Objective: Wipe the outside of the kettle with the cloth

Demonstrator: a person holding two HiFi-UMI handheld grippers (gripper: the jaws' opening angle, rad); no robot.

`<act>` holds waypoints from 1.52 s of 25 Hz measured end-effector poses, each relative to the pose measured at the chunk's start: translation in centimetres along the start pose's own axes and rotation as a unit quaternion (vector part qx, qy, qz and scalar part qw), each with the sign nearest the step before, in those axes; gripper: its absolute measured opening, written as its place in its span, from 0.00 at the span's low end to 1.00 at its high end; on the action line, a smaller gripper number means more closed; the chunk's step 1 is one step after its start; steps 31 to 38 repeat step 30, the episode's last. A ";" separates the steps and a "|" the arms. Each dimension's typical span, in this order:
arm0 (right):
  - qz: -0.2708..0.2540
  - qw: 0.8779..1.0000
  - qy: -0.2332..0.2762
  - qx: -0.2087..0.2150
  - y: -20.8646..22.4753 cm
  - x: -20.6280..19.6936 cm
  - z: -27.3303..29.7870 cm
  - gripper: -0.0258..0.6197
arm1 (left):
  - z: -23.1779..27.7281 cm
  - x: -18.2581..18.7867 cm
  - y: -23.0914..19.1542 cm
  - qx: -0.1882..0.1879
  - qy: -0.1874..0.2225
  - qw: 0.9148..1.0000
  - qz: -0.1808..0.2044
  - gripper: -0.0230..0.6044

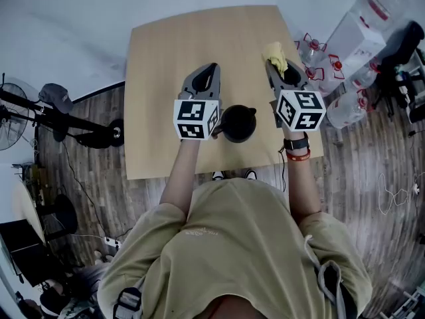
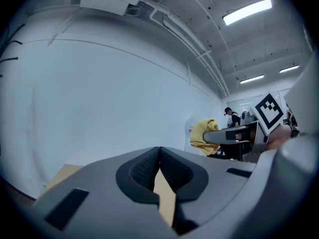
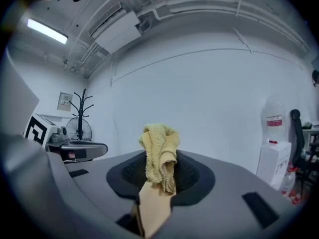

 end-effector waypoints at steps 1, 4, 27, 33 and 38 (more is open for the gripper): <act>-0.003 1.000 0.008 -0.005 0.0 0.4 0.2 0.25 | 0.1 0.4 -0.1 0.002 0.006 1.000 0.001 0.08; -0.008 0.999 0.024 -0.026 0.2 0.9 0.6 0.24 | 0.2 1.4 -0.5 0.012 0.022 1.000 0.002 0.08; -0.014 0.998 0.012 -0.058 1.8 -0.7 1.2 0.24 | 2.0 1.4 -1.3 0.013 0.029 1.000 0.000 0.08; -0.014 0.998 0.010 -0.054 2.0 -1.0 1.4 0.24 | 2.4 1.2 -1.1 0.011 0.028 1.000 0.001 0.08; -0.014 0.998 0.010 -0.054 2.0 -1.0 1.4 0.24 | 2.4 1.2 -1.1 0.011 0.028 1.000 0.001 0.08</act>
Point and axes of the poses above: the fingertips, and each gripper's own axes: z forward along the fingers, y to its right, x out of its top, the point moved 5 cm from there along -z, backward along the fingers, and after that the axes turned 8 degrees about -z, right-handed, at the moved point
